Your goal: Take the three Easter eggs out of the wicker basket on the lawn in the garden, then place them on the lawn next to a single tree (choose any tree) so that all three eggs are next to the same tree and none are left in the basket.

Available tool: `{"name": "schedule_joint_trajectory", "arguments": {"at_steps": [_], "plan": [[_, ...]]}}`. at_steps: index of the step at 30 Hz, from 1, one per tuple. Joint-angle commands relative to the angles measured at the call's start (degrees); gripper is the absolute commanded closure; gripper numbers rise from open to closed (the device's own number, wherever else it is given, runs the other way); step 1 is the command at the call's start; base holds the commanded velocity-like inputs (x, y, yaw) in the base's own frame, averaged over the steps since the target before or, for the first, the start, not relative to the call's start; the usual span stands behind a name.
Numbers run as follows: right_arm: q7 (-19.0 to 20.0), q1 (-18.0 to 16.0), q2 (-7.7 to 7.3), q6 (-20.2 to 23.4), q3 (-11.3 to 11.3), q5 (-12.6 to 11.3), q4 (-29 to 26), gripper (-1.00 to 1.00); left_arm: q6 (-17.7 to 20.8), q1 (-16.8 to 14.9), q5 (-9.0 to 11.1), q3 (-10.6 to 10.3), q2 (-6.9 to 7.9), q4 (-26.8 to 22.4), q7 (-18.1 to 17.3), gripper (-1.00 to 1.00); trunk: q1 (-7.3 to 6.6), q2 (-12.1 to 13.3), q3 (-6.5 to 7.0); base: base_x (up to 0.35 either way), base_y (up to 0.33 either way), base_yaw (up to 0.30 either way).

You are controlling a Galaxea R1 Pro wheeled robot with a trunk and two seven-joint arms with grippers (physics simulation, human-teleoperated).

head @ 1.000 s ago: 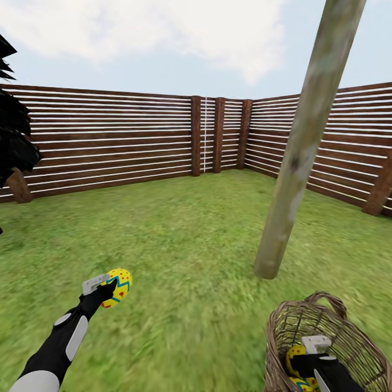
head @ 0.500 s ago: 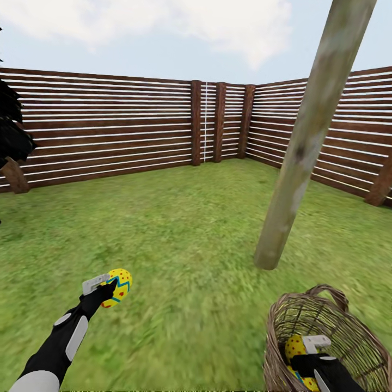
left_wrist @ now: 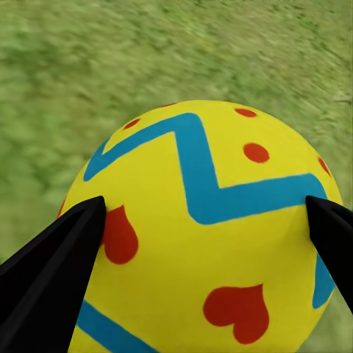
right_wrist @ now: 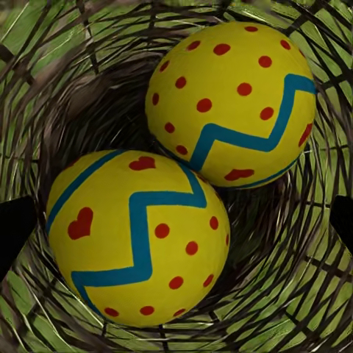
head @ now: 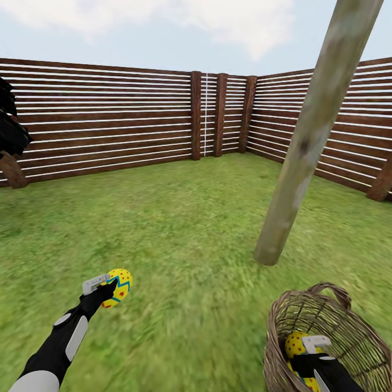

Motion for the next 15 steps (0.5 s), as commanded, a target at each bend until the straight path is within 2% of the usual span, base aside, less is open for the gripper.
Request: {"name": "schedule_joint_trajectory", "arguments": {"at_steps": [1, 4, 8, 15], "plan": [[-0.2, 0.0, -0.07, 0.3, 0.3, -0.4, -0.1, -1.00, 0.3, 0.0, 0.5, 0.2, 0.00, 0.0, -0.4, 1.00, 0.01, 0.0, -0.05, 0.286, 0.000, 0.000], [-0.2, 0.0, -0.07, 0.3, 0.3, -0.4, -0.1, -1.00, 0.3, 0.0, 0.5, 0.1, -0.05, 0.0, -0.3, 1.00, 0.01, 0.0, -0.05, 0.253, 0.000, 0.000], [-0.2, 0.0, -0.07, 0.3, 0.3, -0.4, -0.1, -1.00, 0.3, 0.0, 0.5, 0.1, -0.07, 0.0, -0.3, 1.00, 0.01, 0.0, -0.05, 0.024, 0.000, 0.000], [-0.2, 0.0, -0.07, 0.3, 0.2, -0.4, -0.1, -1.00, 0.3, 0.0, 0.5, 0.1, -0.16, 0.7, 0.0, 1.00, 0.19, -0.1, -1.60, 0.000, 0.000, 0.000]]}}
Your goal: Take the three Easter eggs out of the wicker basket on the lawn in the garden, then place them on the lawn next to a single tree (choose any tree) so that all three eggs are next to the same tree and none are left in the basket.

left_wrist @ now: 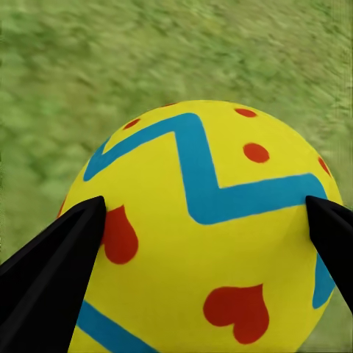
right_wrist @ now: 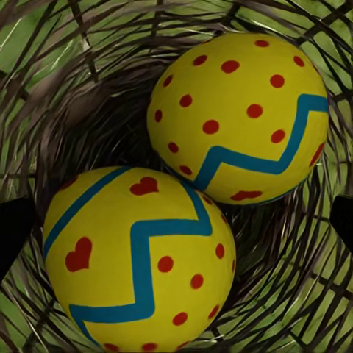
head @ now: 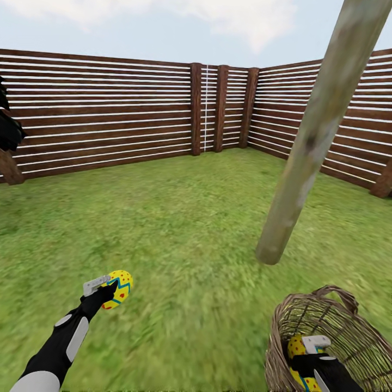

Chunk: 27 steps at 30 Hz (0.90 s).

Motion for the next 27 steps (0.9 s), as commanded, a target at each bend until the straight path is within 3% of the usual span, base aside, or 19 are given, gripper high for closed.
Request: {"name": "schedule_joint_trajectory", "arguments": {"at_steps": [1, 23, 27], "plan": [[-0.2, 0.0, -0.07, 0.3, 0.2, -0.4, -0.1, -1.00, 0.3, 0.0, 0.6, 0.2, -0.02, 0.0, -0.4, 1.00, 0.01, 0.0, -0.28, 0.000, 0.000, 0.000], [0.0, 0.0, -0.16, 0.3, 0.3, -0.6, -0.3, -1.00, 0.3, 0.0, 0.8, 0.4, -0.11, -0.5, -0.3, 1.00, 0.58, -0.3, -5.15, 0.000, 0.000, 0.000], [0.0, 0.0, -0.13, 0.3, 0.3, -0.6, -0.3, -1.00, 0.3, 0.0, 0.8, 0.4, -1.42, -0.5, -0.3, 1.00, 0.68, -0.4, -6.04, 0.000, 0.000, 0.000]]}}
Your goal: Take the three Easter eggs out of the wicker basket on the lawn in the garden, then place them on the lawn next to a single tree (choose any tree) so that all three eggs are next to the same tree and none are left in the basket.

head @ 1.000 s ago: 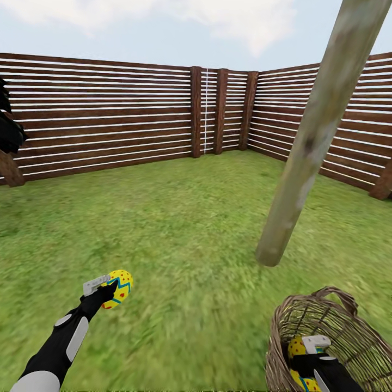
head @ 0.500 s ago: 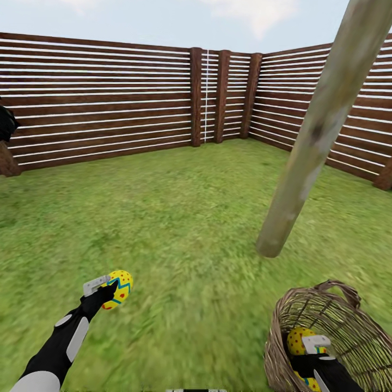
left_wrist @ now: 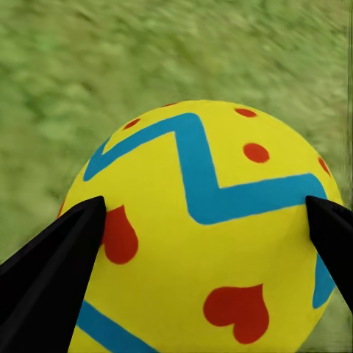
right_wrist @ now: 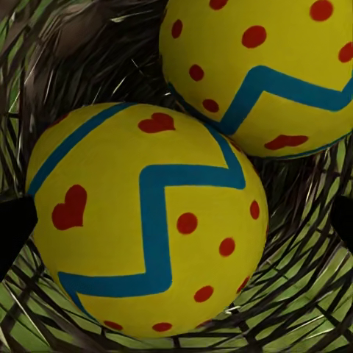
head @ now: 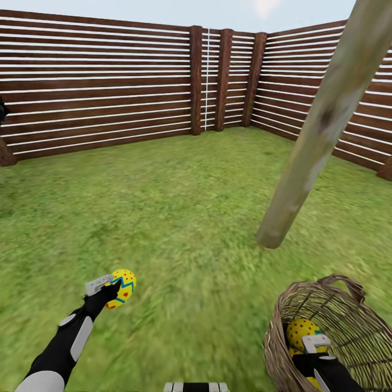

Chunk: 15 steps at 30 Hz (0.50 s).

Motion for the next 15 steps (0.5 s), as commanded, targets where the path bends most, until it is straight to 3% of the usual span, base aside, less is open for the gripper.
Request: {"name": "schedule_joint_trajectory", "arguments": {"at_steps": [1, 15], "plan": [[-0.2, 0.0, -0.04, 0.3, 0.2, -0.4, -0.2, -1.00, 0.3, 0.0, 0.6, 0.2, -0.09, -0.1, -0.4, 1.00, 0.01, 0.0, -0.27, 0.000, 0.000, 0.000], [-0.2, 0.0, -0.01, 0.3, 0.2, -0.3, -0.6, -1.00, 0.3, 0.0, 0.5, 0.1, -0.22, 0.1, -0.5, 1.00, 0.37, -0.2, -3.38, 0.000, 0.000, 0.000]]}}
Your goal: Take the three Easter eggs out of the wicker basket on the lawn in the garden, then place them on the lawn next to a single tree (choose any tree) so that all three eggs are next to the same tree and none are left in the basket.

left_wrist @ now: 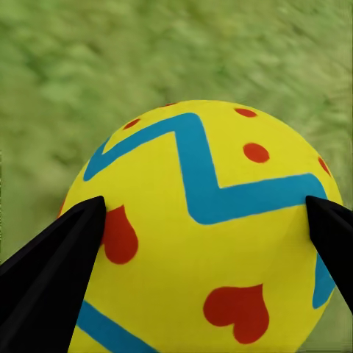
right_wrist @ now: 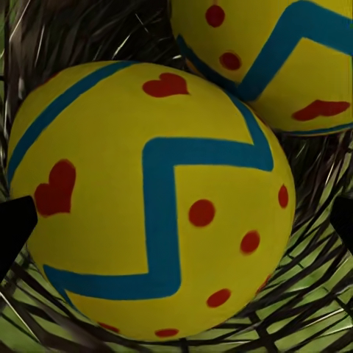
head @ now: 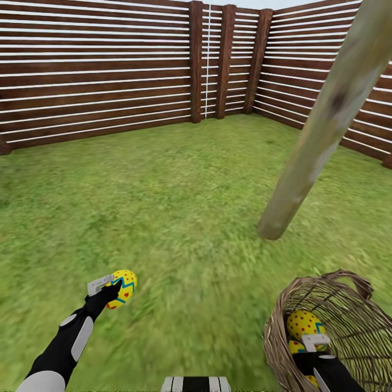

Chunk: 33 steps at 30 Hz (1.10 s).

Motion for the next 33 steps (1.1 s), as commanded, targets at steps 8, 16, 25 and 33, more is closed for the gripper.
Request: {"name": "schedule_joint_trajectory", "arguments": {"at_steps": [8, 16, 25, 33], "plan": [[-0.2, 0.0, 0.09, 0.3, 0.4, -0.4, -0.1, -1.00, 0.3, 0.0, 0.6, 0.1, -0.11, 0.1, -0.3, 1.00, 0.19, -0.1, -1.82, 0.000, 0.000, 0.000], [-0.2, 0.0, 0.03, 0.3, 0.4, -0.2, -0.1, -1.00, 0.3, 0.0, 0.7, 0.2, -0.81, 0.2, -0.4, 1.00, 0.19, -0.1, -1.82, 0.000, 0.000, 0.000], [-0.3, 0.0, -0.01, -1.0, 0.3, -0.1, 0.0, 1.00, 0.3, 0.0, 0.7, 0.2, -0.81, 0.2, -0.4, 1.00, 0.19, -0.1, -1.82, 0.000, 0.000, 0.000], [-0.3, 0.0, 0.02, -1.1, 0.4, -0.1, 0.4, 1.00, 0.3, 0.0, 0.7, 0.2, -0.81, 0.3, -0.4, 1.00, 0.19, -0.1, -1.82, 0.000, 0.000, 0.000]]}}
